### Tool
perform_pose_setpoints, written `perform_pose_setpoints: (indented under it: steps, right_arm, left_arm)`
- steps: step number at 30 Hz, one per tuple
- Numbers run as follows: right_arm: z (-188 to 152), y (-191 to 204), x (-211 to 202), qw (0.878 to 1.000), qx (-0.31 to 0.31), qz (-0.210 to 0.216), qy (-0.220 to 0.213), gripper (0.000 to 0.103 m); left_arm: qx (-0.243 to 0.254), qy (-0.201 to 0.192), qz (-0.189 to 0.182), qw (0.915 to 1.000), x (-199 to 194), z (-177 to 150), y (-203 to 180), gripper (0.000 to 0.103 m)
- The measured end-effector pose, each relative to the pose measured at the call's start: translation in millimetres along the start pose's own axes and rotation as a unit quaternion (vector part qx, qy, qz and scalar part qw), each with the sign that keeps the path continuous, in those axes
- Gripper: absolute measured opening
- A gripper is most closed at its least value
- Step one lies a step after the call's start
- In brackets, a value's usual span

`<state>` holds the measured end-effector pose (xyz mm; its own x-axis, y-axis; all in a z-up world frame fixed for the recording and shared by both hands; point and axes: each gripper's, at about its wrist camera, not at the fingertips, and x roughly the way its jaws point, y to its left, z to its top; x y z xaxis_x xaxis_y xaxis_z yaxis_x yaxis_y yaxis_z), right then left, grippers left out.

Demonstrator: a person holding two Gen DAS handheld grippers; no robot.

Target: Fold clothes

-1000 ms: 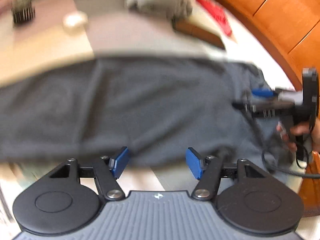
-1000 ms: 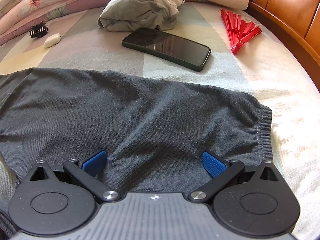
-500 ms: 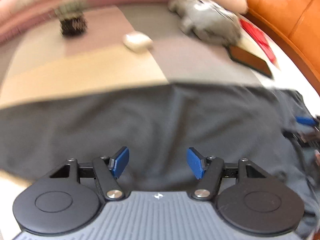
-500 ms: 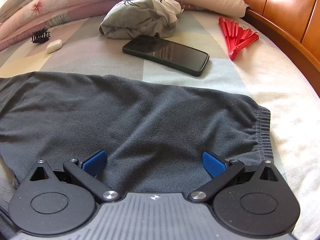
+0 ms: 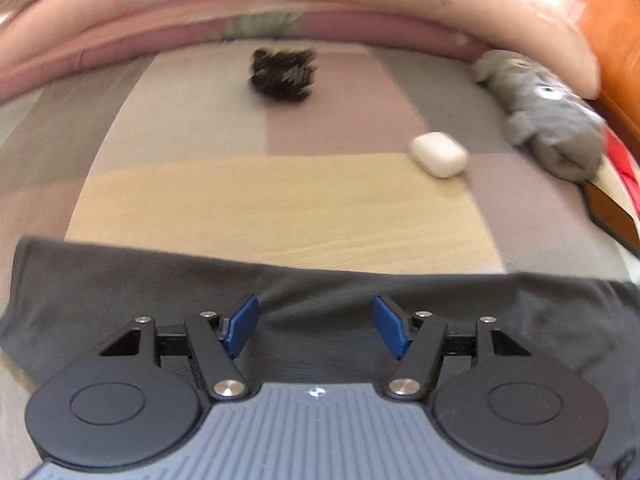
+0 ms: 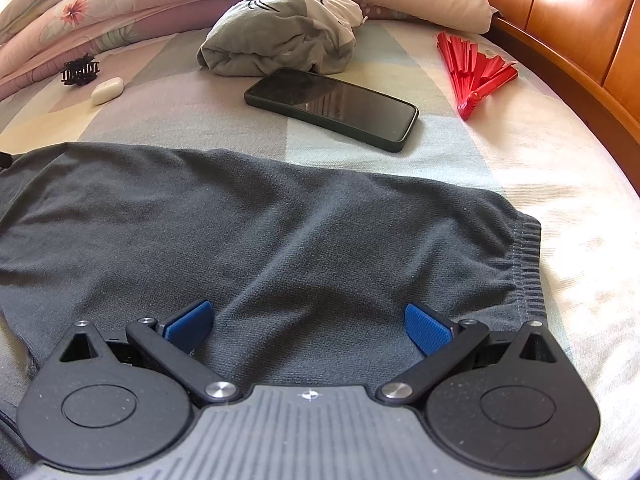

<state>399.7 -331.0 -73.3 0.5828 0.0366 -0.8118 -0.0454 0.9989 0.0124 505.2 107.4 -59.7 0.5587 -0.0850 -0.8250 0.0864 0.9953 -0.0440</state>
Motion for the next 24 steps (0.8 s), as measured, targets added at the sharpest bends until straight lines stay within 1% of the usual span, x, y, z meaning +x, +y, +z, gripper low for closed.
perform_pose_setpoints:
  steps: [1,3,6,9,12,14,18,21,24]
  right_arm:
    - [0,0,0,1.000,0.000,-0.001,0.000,0.103]
    - [1,0,0,1.000,0.000,-0.001,0.004,0.103]
    - [5,0,1,1.000,-0.002,-0.001,0.016,0.103]
    - [11,1,1,0.999,-0.004,0.000,0.041,0.103]
    - [18,2,-6,0.997,-0.007,0.003,0.081,0.103]
    - [14,3,-24,0.996,-0.015,0.018,0.082,0.103]
    - [-8,-1,-55,0.995,-0.032,0.047,0.078,0.103]
    - [-25,-15,-50,0.994,-0.028,0.050,0.089,0.103]
    - [-34,-32,-45,0.995,-0.028,0.056,0.083,0.103]
  left_arm:
    - [0.017,0.008,0.006,0.9998,1,-4,-3,0.069]
    - [0.029,0.031,0.023,0.9988,8,-13,-5,0.069]
    - [0.019,0.030,0.027,0.9990,3,-17,-10,0.068]
    - [0.010,0.027,0.014,0.9995,-7,-18,-20,0.068]
    - [0.033,0.022,0.005,0.9992,-22,-17,-39,0.068]
    - [0.048,0.018,-0.009,0.9987,-32,-15,-51,0.068]
    - [0.091,0.013,-0.050,0.9946,-41,-8,-90,0.069]
    - [0.118,0.016,-0.068,0.9906,-39,-7,-119,0.069]
    - [0.123,0.022,-0.076,0.9893,-36,-6,-144,0.068]
